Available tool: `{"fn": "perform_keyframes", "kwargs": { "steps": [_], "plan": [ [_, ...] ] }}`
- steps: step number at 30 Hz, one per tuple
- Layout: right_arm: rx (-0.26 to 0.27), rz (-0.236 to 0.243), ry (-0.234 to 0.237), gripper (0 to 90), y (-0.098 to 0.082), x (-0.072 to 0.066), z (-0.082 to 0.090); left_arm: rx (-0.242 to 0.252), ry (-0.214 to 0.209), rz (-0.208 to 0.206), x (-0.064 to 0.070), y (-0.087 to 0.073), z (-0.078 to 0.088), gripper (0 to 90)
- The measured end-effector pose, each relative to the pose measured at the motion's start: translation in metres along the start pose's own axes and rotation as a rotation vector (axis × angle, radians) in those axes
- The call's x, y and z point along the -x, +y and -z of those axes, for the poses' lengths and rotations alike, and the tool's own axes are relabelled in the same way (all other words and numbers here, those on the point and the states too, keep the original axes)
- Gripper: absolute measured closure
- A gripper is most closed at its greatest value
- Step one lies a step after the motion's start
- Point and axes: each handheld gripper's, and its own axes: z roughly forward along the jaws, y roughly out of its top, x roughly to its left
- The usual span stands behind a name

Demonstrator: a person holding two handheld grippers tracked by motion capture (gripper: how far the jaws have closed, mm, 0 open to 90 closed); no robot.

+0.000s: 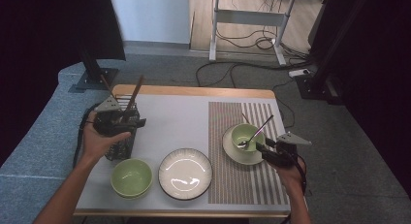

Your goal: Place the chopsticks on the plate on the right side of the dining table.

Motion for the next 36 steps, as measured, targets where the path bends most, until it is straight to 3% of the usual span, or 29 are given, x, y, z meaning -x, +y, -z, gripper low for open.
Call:
{"fn": "perform_keyframes", "kwargs": {
  "steps": [4,9,27,32,36],
  "plan": [
    [0.013,0.014,0.030,51.3,-0.001,-0.008,-0.001,-0.006,0.013,0.017,-0.012,-0.001,-0.001,40.9],
    [-0.006,0.018,0.043,51.1,-0.004,-0.015,-0.005,0.001,0.023,0.045,-0.027,-0.001,-0.001,41.0],
    [-0.042,0.059,0.060,50.6,-0.010,-0.028,-0.016,0.005,0.064,0.075,-0.055,0.006,0.002,41.0],
    [-0.041,0.065,0.061,50.7,-0.010,-0.029,-0.018,0.008,0.084,0.091,-0.067,0.008,0.005,41.0],
    [-0.007,0.095,0.059,51.0,-0.010,-0.032,-0.017,0.015,0.093,0.111,-0.075,0.007,0.007,41.0]
  ]
}}
